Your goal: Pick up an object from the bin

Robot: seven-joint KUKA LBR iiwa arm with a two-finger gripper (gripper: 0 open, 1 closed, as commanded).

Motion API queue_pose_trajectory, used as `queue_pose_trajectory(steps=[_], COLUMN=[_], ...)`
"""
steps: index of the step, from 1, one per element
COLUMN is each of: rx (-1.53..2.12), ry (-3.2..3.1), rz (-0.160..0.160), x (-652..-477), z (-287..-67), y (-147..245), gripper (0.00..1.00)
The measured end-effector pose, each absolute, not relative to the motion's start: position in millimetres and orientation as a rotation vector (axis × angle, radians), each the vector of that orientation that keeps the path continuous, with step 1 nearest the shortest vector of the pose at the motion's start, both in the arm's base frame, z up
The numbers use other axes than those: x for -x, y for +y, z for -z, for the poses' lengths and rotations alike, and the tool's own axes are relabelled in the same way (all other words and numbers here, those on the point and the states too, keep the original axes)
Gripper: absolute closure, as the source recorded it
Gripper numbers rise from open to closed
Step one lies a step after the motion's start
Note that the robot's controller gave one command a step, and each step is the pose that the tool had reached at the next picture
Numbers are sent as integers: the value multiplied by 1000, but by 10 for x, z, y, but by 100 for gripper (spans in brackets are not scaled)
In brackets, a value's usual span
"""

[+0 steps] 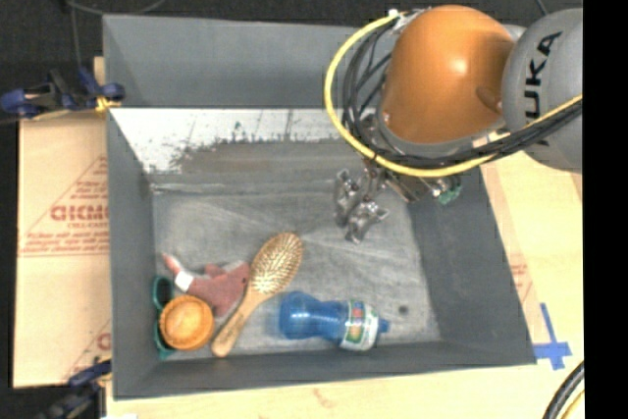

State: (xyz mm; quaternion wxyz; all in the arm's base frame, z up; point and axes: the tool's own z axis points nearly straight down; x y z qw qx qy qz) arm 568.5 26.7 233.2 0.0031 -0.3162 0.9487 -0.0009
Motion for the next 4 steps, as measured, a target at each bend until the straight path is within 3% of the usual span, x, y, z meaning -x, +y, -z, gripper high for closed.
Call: queue_pose_trajectory(steps=[1,2,3,4], rx=[991,1136,1132,870], ry=[2976,2930,2926,2993], rz=[0,-6,-3,8], x=[-5692,-5637,-5654,-5709], z=[-2313,-1301,-1324,-803], y=[276,518,516,879], gripper=[100,0,0,100])
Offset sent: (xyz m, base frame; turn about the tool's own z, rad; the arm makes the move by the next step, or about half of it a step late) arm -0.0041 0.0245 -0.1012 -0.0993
